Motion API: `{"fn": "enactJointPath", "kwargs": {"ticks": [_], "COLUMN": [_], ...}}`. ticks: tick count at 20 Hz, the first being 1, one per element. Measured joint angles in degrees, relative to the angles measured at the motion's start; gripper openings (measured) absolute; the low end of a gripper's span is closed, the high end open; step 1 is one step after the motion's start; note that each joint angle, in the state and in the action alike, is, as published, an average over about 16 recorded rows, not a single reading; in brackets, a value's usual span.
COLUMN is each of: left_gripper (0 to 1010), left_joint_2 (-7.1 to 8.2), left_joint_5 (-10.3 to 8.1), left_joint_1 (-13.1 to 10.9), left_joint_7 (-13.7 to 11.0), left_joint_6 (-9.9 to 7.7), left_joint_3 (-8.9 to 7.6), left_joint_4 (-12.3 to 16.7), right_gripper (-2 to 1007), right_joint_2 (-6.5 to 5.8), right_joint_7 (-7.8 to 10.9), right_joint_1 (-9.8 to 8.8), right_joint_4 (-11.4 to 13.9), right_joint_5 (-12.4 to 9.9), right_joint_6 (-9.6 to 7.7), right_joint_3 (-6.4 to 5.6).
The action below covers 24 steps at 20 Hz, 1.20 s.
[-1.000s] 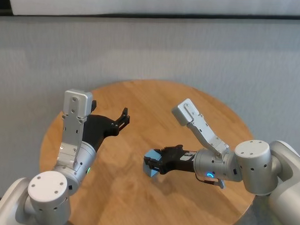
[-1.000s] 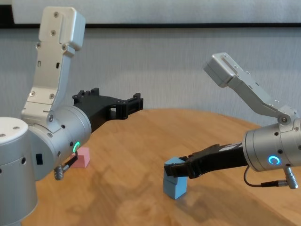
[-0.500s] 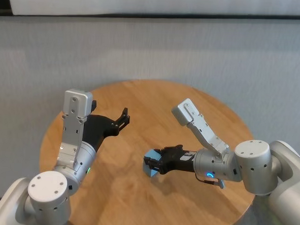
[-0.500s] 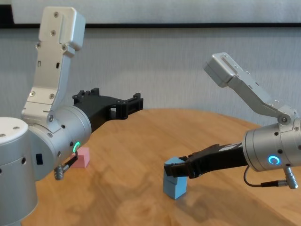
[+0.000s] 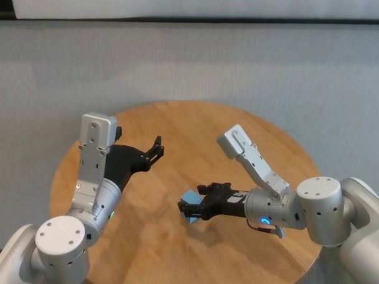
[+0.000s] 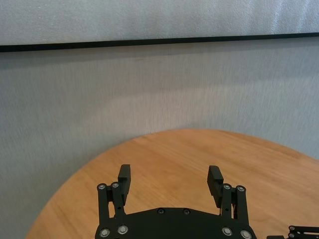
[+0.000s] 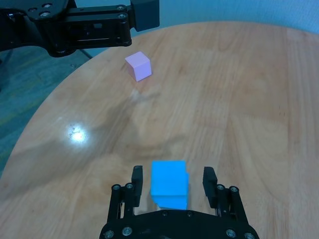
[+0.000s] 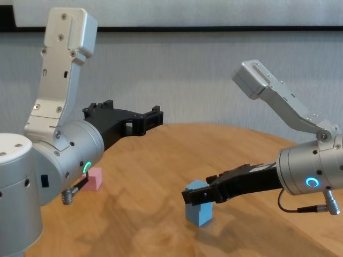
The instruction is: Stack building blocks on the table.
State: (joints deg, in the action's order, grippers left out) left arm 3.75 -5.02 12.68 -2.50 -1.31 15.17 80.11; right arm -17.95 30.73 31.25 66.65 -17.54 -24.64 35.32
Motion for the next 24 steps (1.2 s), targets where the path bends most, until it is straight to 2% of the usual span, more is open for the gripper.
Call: {"fn": "enactJointPath", "kwargs": {"ticks": [7,14,19,24], "left_gripper": [1000,1000,1000,1000], "left_joint_2": [0.0,0.0,0.0,0.0], "left_joint_5": [0.0,0.0,0.0,0.0], "left_joint_1": [0.0,0.0,0.0,0.0], "left_joint_7": [0.0,0.0,0.0,0.0], "left_joint_6": [0.0,0.0,0.0,0.0], "left_joint_3": [0.0,0.0,0.0,0.0], "left_joint_4": [0.0,0.0,0.0,0.0], "right_gripper": [899,997,1005,1005], "right_joint_2": [-0.05,-1.08,-2.37,-3.61], "right_joint_7": [0.0,-0.09,-1.32,-4.62], "right_joint_1": [-0.03,-1.15,-2.9,-5.49], "right_joint_4": [0.1,2.3,5.3,8.8], "right_joint_5": [0.0,-0.7,-1.2,-0.7], "right_joint_6": [0.03,0.91,2.86,6.41], "right_joint_3": [0.0,-0.7,-1.99,-3.95]}}
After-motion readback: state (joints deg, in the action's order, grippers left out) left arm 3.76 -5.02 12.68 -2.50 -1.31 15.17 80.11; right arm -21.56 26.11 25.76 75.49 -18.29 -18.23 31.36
